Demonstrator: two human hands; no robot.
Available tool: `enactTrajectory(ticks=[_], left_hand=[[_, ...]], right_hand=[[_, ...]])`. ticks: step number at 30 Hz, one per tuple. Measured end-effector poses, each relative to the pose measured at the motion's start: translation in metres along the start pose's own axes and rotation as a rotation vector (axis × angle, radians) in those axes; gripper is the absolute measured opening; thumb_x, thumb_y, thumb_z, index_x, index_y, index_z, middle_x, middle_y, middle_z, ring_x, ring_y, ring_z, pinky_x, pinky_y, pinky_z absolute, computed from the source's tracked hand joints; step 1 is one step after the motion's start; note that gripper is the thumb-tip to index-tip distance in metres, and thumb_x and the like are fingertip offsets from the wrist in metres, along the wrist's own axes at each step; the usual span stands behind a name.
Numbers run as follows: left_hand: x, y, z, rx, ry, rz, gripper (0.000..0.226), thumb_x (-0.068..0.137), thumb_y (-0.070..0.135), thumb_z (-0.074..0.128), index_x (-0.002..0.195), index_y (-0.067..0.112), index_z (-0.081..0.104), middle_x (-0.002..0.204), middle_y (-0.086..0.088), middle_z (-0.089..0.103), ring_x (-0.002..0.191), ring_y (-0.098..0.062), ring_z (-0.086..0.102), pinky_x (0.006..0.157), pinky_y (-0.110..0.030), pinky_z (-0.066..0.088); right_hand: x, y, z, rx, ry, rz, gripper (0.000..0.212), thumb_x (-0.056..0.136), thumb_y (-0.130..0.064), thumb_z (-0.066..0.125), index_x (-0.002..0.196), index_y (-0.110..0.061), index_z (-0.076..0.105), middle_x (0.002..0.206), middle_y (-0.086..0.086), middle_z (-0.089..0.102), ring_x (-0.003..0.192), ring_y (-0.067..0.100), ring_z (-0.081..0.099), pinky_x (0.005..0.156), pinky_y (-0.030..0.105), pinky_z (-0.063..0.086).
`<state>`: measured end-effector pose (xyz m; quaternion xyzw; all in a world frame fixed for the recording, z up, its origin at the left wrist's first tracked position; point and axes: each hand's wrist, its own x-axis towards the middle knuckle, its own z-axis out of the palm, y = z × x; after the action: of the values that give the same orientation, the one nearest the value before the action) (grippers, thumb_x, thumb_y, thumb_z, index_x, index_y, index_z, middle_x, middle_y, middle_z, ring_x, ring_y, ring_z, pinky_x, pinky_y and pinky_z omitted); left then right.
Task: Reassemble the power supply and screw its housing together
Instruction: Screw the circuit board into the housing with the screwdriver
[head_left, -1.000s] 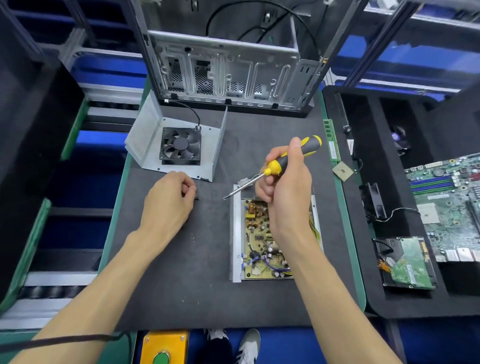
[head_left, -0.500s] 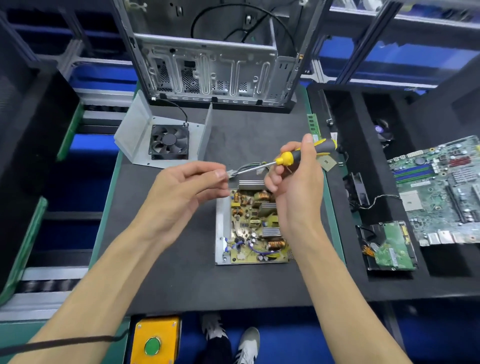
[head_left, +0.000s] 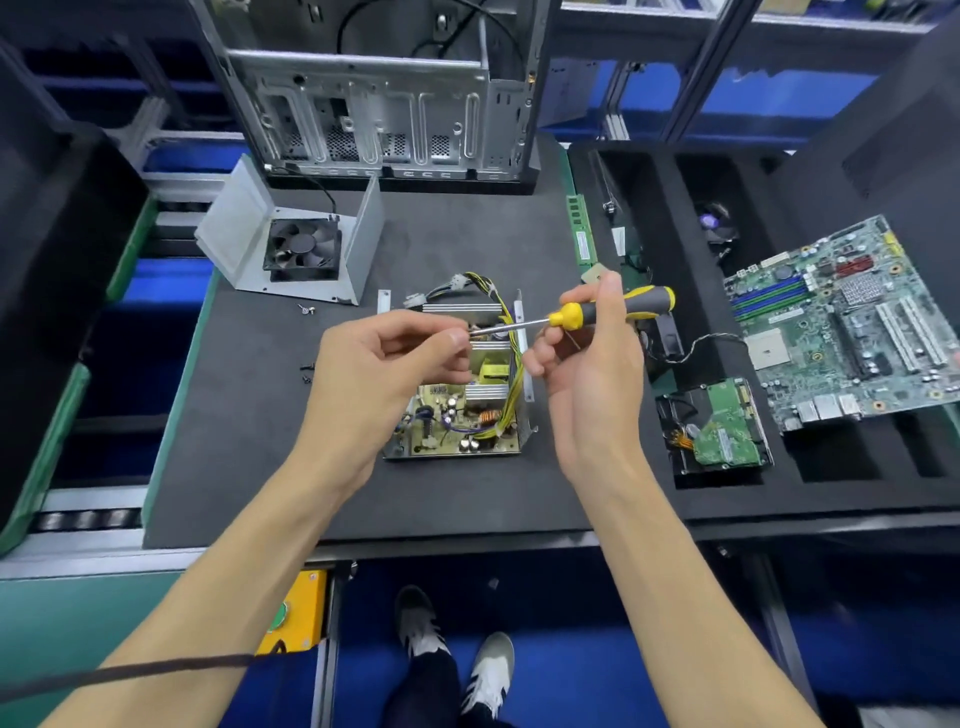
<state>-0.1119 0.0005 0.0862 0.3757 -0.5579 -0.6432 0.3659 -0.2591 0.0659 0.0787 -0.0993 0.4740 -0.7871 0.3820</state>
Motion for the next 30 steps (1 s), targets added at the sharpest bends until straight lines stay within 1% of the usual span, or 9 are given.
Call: enactTrajectory(ticks=[3, 6, 10, 13, 16, 18, 22, 26, 30], left_hand=[[-0.009, -0.004, 0.010, 0.021, 0.003, -0.021, 0.008, 0.089, 0.000, 0.071, 0.091, 0.004, 0.077, 0.076, -0.009, 0.074, 0.073, -0.021, 0.070, 0.075, -0.033, 0.062], [-0.015, -0.006, 0.016, 0.052, -0.020, -0.026, 0.007, 0.089, 0.002, 0.072, 0.092, 0.004, 0.078, 0.084, -0.008, 0.076, 0.076, -0.024, 0.070, 0.076, -0.035, 0.062], [-0.017, -0.008, 0.016, 0.114, -0.013, 0.009, 0.014, 0.090, 0.014, 0.073, 0.103, 0.015, 0.077, 0.092, -0.006, 0.077, 0.082, -0.019, 0.072, 0.075, -0.028, 0.060], [-0.016, -0.017, 0.006, 0.423, 0.058, 0.145, 0.012, 0.092, 0.025, 0.071, 0.103, 0.028, 0.076, 0.092, 0.010, 0.075, 0.081, -0.007, 0.065, 0.071, -0.020, 0.052], [-0.020, -0.031, 0.001, 0.754, -0.001, 0.201, 0.012, 0.092, 0.025, 0.072, 0.103, 0.028, 0.074, 0.097, 0.018, 0.068, 0.095, -0.008, 0.059, 0.089, -0.029, 0.045], [-0.023, -0.039, 0.002, 0.867, -0.066, 0.229, 0.011, 0.093, 0.023, 0.071, 0.103, 0.025, 0.075, 0.098, 0.017, 0.067, 0.103, -0.011, 0.058, 0.097, -0.033, 0.035], [-0.021, -0.042, 0.001, 0.889, -0.045, 0.246, 0.014, 0.096, 0.017, 0.066, 0.101, 0.023, 0.077, 0.097, 0.015, 0.069, 0.104, -0.007, 0.056, 0.093, -0.029, 0.027], [-0.020, -0.041, 0.000, 0.896, -0.058, 0.232, 0.015, 0.096, 0.017, 0.064, 0.100, 0.023, 0.077, 0.097, 0.014, 0.070, 0.102, -0.007, 0.055, 0.094, -0.028, 0.027], [-0.021, -0.043, 0.000, 0.956, -0.092, 0.244, 0.016, 0.096, 0.021, 0.063, 0.099, 0.029, 0.076, 0.095, 0.015, 0.072, 0.094, -0.007, 0.050, 0.089, -0.029, 0.024]], right_hand=[[-0.008, -0.001, -0.011, 0.023, 0.020, 0.022, 0.038, 0.106, -0.040, 0.049, 0.080, -0.015, 0.062, 0.063, -0.002, 0.044, 0.052, 0.014, 0.046, 0.046, 0.026, 0.044], [-0.013, -0.001, -0.023, 0.024, 0.039, 0.028, 0.038, 0.106, -0.041, 0.049, 0.082, -0.014, 0.061, 0.063, -0.002, 0.045, 0.052, 0.014, 0.046, 0.046, 0.027, 0.043], [-0.016, -0.004, -0.035, -0.011, 0.030, -0.011, 0.040, 0.106, -0.041, 0.048, 0.077, -0.019, 0.065, 0.062, -0.003, 0.046, 0.053, 0.014, 0.045, 0.046, 0.027, 0.041], [-0.016, -0.008, -0.045, -0.209, -0.020, -0.141, 0.039, 0.105, -0.040, 0.048, 0.073, -0.023, 0.064, 0.061, -0.006, 0.045, 0.054, 0.012, 0.045, 0.045, 0.025, 0.039], [-0.019, -0.009, -0.052, -0.504, -0.155, -0.316, 0.031, 0.101, -0.041, 0.049, 0.074, -0.029, 0.059, 0.064, -0.012, 0.049, 0.057, 0.010, 0.046, 0.050, 0.023, 0.038], [-0.020, -0.006, -0.056, -0.726, -0.252, -0.416, 0.028, 0.100, -0.043, 0.049, 0.077, -0.030, 0.058, 0.066, -0.008, 0.054, 0.059, 0.012, 0.048, 0.055, 0.030, 0.041], [-0.019, 0.005, -0.061, -1.024, -0.337, -0.451, 0.046, 0.098, -0.053, 0.046, 0.078, -0.015, 0.062, 0.066, 0.006, 0.059, 0.061, 0.019, 0.052, 0.060, 0.040, 0.044], [-0.015, 0.013, -0.063, -1.193, -0.389, -0.467, 0.058, 0.099, -0.058, 0.042, 0.081, -0.006, 0.062, 0.061, 0.001, 0.050, 0.061, 0.018, 0.046, 0.058, 0.037, 0.041], [-0.012, 0.017, -0.065, -1.255, -0.405, -0.457, 0.059, 0.098, -0.061, 0.041, 0.084, -0.008, 0.063, 0.063, -0.005, 0.045, 0.064, 0.015, 0.044, 0.058, 0.033, 0.038]])
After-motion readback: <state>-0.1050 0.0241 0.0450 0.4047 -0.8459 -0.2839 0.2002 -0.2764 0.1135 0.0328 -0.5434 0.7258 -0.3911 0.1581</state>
